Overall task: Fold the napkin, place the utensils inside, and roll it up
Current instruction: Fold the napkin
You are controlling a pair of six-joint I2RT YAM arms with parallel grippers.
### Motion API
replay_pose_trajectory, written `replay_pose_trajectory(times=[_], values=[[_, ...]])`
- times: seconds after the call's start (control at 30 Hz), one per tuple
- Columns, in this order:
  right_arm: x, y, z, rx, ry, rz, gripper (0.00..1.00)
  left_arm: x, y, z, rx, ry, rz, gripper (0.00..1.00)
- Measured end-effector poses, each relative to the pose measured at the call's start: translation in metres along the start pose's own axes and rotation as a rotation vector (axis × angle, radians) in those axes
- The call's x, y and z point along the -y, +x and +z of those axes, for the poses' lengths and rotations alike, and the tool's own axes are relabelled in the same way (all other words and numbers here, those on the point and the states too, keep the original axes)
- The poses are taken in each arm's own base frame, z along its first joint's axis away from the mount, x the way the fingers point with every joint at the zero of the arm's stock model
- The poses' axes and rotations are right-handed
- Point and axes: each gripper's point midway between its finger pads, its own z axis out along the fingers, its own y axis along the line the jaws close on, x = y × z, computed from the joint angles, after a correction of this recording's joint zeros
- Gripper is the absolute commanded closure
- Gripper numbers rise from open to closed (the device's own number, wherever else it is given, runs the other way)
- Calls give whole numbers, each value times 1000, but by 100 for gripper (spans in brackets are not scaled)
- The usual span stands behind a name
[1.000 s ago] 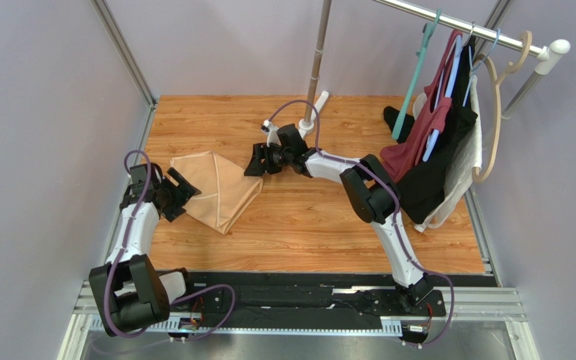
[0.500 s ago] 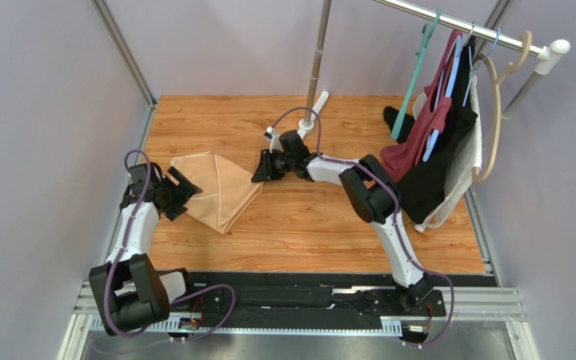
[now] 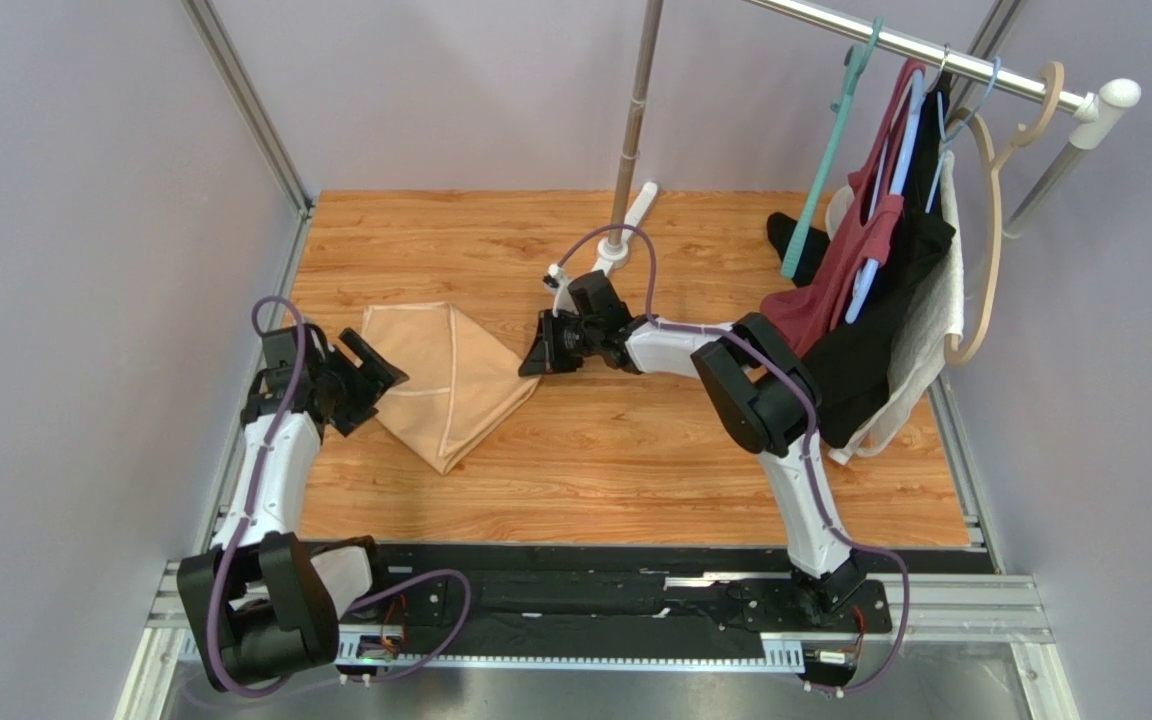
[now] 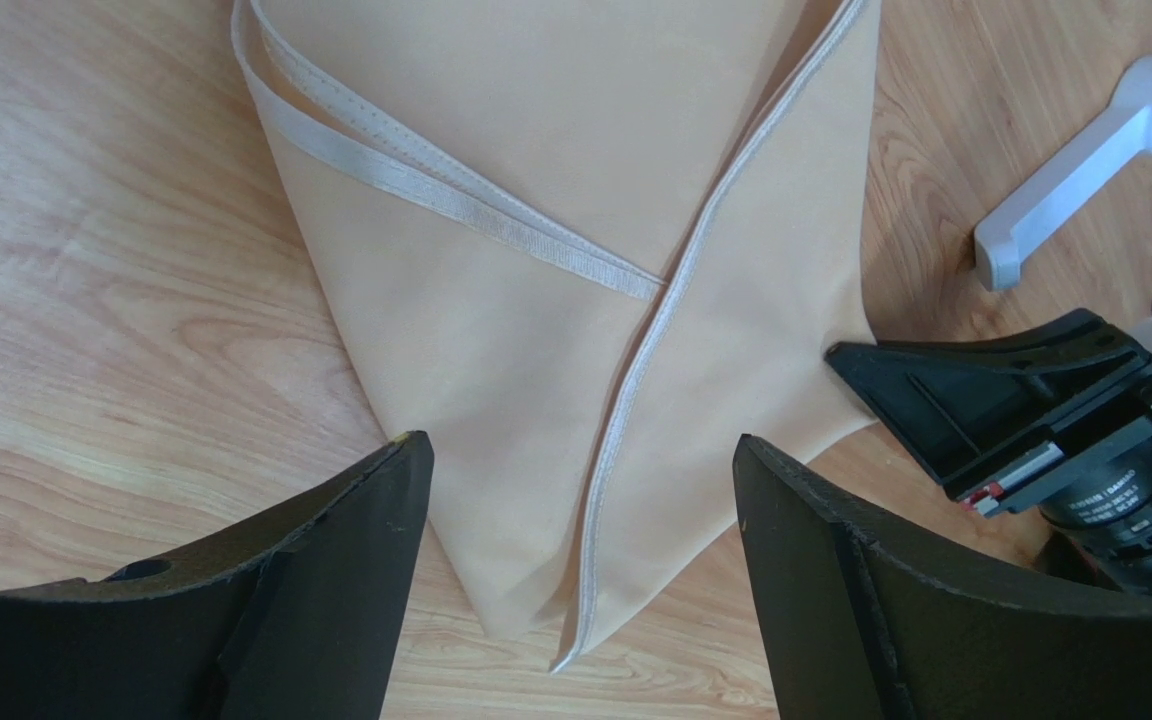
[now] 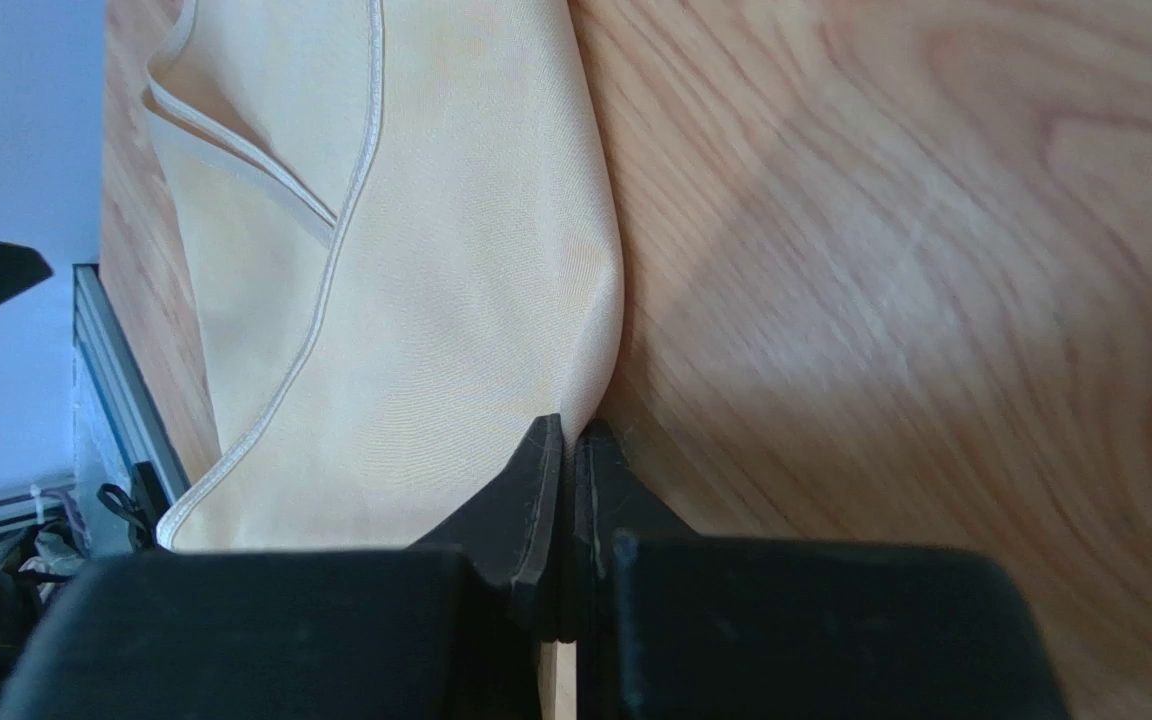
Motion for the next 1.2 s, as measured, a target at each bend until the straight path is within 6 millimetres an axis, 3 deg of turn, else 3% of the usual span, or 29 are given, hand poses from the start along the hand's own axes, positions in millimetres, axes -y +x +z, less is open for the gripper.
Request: replay_pose_trajectory(times=[0.2,0.5,0.7,0.77,0.8,0.9,1.2], values=[[11,20,-30,7,104,31,100,31,23,-3,-31,58,149,18],[27,62,-84,64,245,139,100,38,32,-7,-8,44,218,20],[26,82,-100,118,271,186,100,56,71,-10,-84,80,388,21],[28,88,-108,139,293,202,90,57,83,-12,-109,80,432,23],[29,91,-112,147,303,208,70,57,88,-13,-121,78,448,24],[31,97,-124,168,331,222,52,55,103,-20,-144,92,482,27],[34,90,-157,231,422,167,50,38,161,-38,-310,149,455,32]])
